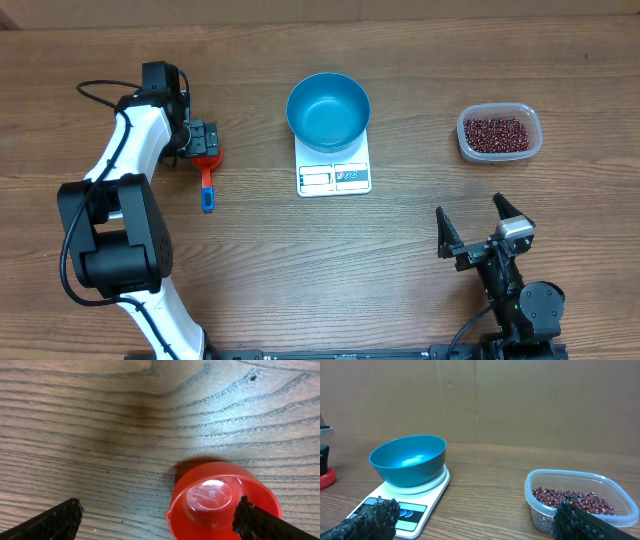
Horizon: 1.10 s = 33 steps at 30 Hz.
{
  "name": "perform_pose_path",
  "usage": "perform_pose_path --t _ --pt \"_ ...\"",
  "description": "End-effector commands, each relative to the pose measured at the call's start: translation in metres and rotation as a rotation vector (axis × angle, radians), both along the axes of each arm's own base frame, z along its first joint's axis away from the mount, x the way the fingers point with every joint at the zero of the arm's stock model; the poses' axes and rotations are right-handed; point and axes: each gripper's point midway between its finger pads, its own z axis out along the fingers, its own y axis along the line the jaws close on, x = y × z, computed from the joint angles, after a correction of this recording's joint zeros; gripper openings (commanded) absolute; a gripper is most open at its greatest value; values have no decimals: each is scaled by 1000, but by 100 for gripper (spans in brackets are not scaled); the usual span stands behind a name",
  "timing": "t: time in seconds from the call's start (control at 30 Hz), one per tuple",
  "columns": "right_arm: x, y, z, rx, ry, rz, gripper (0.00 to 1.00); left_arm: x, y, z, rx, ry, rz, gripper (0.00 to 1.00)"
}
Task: Scoop item into bowl and weigh 150g on scale
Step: 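Descend the left gripper onto the scoop cup edge, then close the left gripper on the red scoop's cup rim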
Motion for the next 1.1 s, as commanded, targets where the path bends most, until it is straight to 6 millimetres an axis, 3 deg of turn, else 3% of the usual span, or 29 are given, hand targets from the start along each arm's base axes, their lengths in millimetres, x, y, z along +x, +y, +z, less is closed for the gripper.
perform_pose_path --t 0.0,1.07 --pt "0 2 -1 -1 -8 7 100 -5 1 -11 0 27 2 100" --pt "0 1 -1 -1 -7 7 100 -9 0 -24 -2 34 1 100"
